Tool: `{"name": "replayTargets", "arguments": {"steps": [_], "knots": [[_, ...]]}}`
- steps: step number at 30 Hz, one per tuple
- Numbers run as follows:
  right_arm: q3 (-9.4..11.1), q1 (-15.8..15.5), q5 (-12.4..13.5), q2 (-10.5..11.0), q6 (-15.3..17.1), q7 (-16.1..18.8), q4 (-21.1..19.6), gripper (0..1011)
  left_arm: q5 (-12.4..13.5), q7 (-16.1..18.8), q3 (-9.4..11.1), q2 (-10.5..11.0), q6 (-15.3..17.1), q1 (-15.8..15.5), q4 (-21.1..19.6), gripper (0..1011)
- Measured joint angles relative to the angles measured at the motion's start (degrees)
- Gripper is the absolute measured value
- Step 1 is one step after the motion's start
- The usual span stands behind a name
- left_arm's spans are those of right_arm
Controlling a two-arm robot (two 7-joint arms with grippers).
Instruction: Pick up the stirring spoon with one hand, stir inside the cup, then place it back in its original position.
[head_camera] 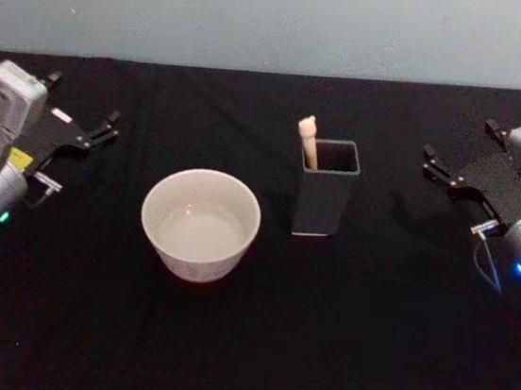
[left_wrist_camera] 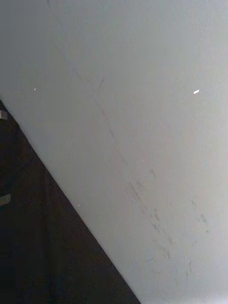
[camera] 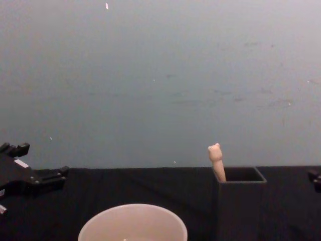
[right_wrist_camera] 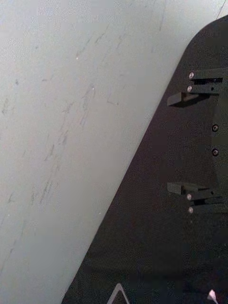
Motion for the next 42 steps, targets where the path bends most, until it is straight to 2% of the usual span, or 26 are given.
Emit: {"name": "replayTargets", "arguments": {"steps": [33,38,42], "knots": [[0.0,0.0,0.0,0.0,0.0,0.0,0.0,1002,0.0,0.0,0.0,0.0,0.0,0.0,0.0,1001],[0.8,-0.4,0.3,-0.1,0.8,1.2,-0.7,1002,0.0,0.0,0.0,0.0,0.0,0.0,0.0,1001],[2.0,-1.2,1.9,0.0,2.4,3.2,-2.7,1002,0.0,0.0,0.0,0.0,0.0,0.0,0.0,1002]]}}
